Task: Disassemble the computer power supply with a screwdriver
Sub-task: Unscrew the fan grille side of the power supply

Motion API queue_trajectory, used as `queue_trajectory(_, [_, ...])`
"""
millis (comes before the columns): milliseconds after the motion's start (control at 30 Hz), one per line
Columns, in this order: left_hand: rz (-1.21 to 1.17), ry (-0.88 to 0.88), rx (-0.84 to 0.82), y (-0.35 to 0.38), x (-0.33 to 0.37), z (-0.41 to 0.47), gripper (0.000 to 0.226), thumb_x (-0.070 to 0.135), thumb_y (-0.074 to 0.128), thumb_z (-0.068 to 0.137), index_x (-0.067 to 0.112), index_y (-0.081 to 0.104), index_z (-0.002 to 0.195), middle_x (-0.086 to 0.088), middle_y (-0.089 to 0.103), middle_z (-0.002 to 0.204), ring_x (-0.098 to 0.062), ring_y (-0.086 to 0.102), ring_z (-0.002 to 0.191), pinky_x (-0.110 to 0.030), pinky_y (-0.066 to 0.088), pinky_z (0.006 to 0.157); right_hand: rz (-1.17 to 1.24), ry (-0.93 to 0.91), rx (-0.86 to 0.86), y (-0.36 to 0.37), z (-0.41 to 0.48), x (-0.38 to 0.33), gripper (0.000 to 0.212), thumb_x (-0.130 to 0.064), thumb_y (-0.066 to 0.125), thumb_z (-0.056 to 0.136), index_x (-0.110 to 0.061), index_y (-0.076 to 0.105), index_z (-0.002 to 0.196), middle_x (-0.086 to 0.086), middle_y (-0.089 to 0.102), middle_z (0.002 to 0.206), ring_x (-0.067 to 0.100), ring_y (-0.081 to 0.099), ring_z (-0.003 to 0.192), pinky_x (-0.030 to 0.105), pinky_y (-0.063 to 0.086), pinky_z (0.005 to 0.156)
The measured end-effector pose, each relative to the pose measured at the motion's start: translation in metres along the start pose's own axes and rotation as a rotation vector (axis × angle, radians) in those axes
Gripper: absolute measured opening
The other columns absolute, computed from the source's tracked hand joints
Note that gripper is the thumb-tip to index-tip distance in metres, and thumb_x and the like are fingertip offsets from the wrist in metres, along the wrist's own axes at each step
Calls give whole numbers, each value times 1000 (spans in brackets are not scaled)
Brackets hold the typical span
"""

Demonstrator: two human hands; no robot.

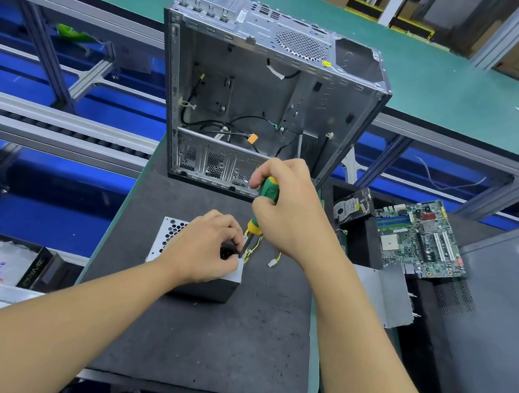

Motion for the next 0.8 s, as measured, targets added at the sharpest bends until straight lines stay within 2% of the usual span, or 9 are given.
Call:
queue_trajectory(100, [3,-5,-3,-1,0,0,5,35,54,71,38,53,74,32,50,88,-5,43,92,-32,47,86,41,-19,3,1,0,-1,19,-14,56,87,-32,58,86,-8,43,107,11,48,100,24,40,80])
queue_trajectory(200, [4,-11,-7,0,0,0,4,36,54,71,39,53,74,29,52,91,-5,44,94,-32,46,88,62,-57,81,-5,1,-2,11,-27,61,94,-34,70,97,-7,46,103,-2,48,99,7,36,82])
queue_trajectory(267, [1,-19,-12,0,0,0,4,36,55,71,39,53,73,26,55,93,-6,45,95,-33,45,88,16,-63,103,-8,2,0,26,-27,61,96,-34,68,120,-7,47,102,2,48,97,12,37,86])
queue_trajectory(333, [-2,-24,-12,0,0,0,5,35,55,71,40,53,73,25,55,93,-5,45,95,-34,45,88,8,-31,106,-8,2,3,42,-28,63,95,-33,55,136,-6,49,102,8,48,97,21,37,89])
queue_trajectory(433, [-3,-29,-10,0,-1,0,6,36,56,71,41,52,73,25,56,94,-5,45,95,-33,46,88,121,33,123,-11,2,10,44,-22,65,93,-26,52,135,-6,60,109,14,56,105,33,45,98])
queue_trajectory(500, [-3,-31,-14,0,-1,-1,5,37,55,71,41,52,72,25,56,94,-5,45,95,-34,46,88,172,32,129,-12,1,9,35,-14,60,92,-24,56,126,-9,65,110,11,60,105,33,49,95])
queue_trajectory(600, [-4,-27,-18,0,0,0,4,39,53,71,41,51,72,25,56,94,-6,46,95,-34,47,87,154,24,114,-13,1,8,28,-10,52,90,-28,58,111,-12,66,98,-1,58,74,22,49,71])
queue_trajectory(667, [5,-26,-22,0,1,0,4,40,53,71,41,50,71,25,55,92,-6,47,94,-34,47,86,102,24,86,-9,1,8,23,-15,51,90,-30,57,107,-11,62,85,3,53,61,26,46,62])
queue_trajectory(800, [26,-27,-29,1,0,2,7,46,51,71,39,50,72,28,52,89,-5,44,92,-32,46,85,-9,-17,27,-1,-1,6,25,-31,60,94,-36,51,117,-12,54,95,16,51,85,30,40,72])
Point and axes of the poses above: each hand's wrist, its own z-axis towards the middle knuckle, its own y-axis out of the palm, x = y × z, the point moved 10 cm from there along z, towards the middle knuckle
